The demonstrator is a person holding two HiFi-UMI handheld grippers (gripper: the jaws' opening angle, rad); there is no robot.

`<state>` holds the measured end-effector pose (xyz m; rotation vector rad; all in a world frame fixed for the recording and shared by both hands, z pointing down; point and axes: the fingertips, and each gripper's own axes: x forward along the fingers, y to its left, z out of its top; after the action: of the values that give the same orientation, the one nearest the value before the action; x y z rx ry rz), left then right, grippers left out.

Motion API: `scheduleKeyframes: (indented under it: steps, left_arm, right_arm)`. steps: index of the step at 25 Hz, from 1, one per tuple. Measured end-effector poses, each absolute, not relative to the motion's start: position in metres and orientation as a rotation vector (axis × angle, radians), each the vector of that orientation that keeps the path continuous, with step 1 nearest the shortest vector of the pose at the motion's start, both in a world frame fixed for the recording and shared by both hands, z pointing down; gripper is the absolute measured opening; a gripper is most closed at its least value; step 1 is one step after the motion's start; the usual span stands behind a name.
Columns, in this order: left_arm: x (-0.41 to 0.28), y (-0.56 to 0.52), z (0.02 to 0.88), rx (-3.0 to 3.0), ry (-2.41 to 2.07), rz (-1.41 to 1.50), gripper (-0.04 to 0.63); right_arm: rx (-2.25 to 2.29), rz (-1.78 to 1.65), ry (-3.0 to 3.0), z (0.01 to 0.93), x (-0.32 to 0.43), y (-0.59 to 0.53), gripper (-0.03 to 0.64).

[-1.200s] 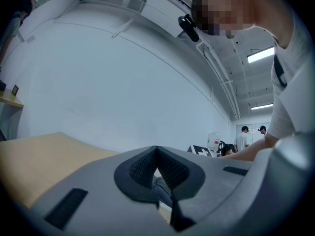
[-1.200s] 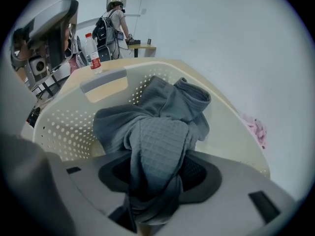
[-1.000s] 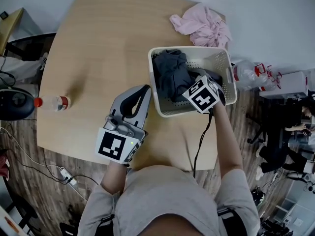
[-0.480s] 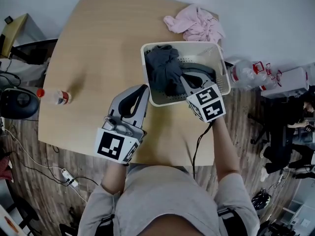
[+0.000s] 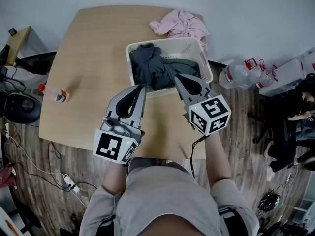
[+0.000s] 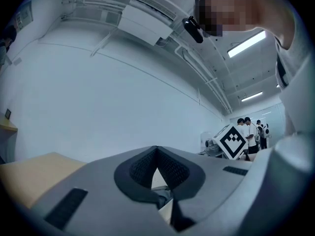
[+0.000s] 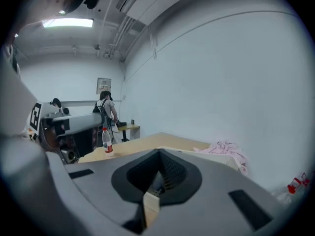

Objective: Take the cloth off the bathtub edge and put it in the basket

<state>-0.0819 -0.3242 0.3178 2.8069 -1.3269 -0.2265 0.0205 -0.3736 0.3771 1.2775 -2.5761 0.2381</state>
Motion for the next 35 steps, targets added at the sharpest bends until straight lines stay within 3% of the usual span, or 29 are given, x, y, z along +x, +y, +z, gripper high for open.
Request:
scheduleKeyframes:
  steps: [19, 35]
  left_arm:
    - [0.005, -0.193, 0.276, 2.917, -1.333, -0.249, -0.003]
    - [0.035, -0.120, 0.265, 2.940, -1.409, -0.241, -0.003]
  right_arm:
    - [1.323, 0.104, -2.763, 0.304, 0.084, -0.228, 0.009]
    - [1.289, 0.070, -2.855, 0.289, 0.112, -0.151, 0.009]
